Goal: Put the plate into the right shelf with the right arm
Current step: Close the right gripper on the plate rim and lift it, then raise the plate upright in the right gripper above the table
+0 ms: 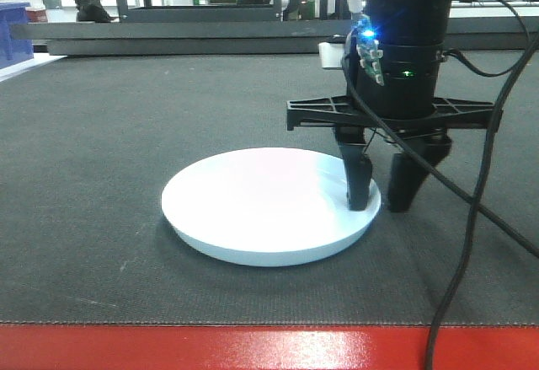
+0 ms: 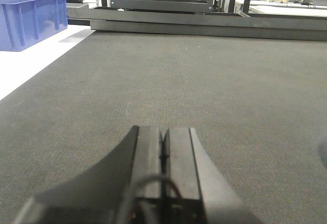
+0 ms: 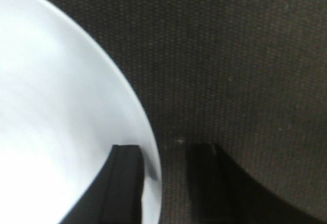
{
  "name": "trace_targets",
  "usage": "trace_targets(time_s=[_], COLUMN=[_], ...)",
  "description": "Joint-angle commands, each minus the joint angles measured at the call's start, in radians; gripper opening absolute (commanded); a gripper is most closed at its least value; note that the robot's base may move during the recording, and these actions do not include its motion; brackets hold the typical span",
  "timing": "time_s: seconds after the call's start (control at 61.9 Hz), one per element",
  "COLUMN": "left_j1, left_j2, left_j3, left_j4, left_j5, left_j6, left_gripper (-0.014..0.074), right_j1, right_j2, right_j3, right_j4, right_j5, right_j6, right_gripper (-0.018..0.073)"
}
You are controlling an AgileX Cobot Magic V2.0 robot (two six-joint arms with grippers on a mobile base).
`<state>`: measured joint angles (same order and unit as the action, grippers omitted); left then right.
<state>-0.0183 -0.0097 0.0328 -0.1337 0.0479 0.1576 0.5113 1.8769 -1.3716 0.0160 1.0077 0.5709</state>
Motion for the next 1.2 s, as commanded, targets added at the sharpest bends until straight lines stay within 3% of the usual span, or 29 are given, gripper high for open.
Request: trace_targets(time_s=[0.0,0.097,0.388,0.598,0.856,1.066,1.179], left_j1=[-0.002,-0.002,-0.002,-0.002,-0.002,-0.002,-0.002], left_j2=[-0.01,-0.01,-0.01,-0.01,-0.01,-0.01,-0.01], left_j3=[0.01,0.01,0.01,0.01,0.01,0.01,0.01], left_j4=[-0.008,-0.008,-0.008,-0.008,-0.008,-0.008,-0.008], left_j5=[-0.09,-0.09,-0.09,-0.09,-0.09,-0.09,-0.09], left_j6=[-0.007,-0.007,-0.007,-0.007,-0.007,-0.007,-0.007], left_gripper=[-0.0128,-0.0128,-0.0128,-0.0128,-0.0128,-0.0128,-0.0128], right_j1=[-0.003,-0.006,-0.05,-0.153,-0.288,-0.413,-0.444], right_j2=[-0.051,-0.062,-0.204,-0.376,-0.628,-0.816,-0.9], right_j3=[-0.034,-0.034,-0.032,0.031,0.266,0.516,0.617], right_j4=[-0.009,-0.009,-0.007,-0.008,0.005,0.145,0.178], right_j5=[0.0,0.001,-0.002,-0.098,-0.451,-0.801,-0.964], right_j6=[-0.012,-0.013,-0.078,-0.194,-0.436,-0.677,-0.742], right_gripper=[0.0179,0.0043,0.0055,0.0055,0.0055,0.0055,0.0055])
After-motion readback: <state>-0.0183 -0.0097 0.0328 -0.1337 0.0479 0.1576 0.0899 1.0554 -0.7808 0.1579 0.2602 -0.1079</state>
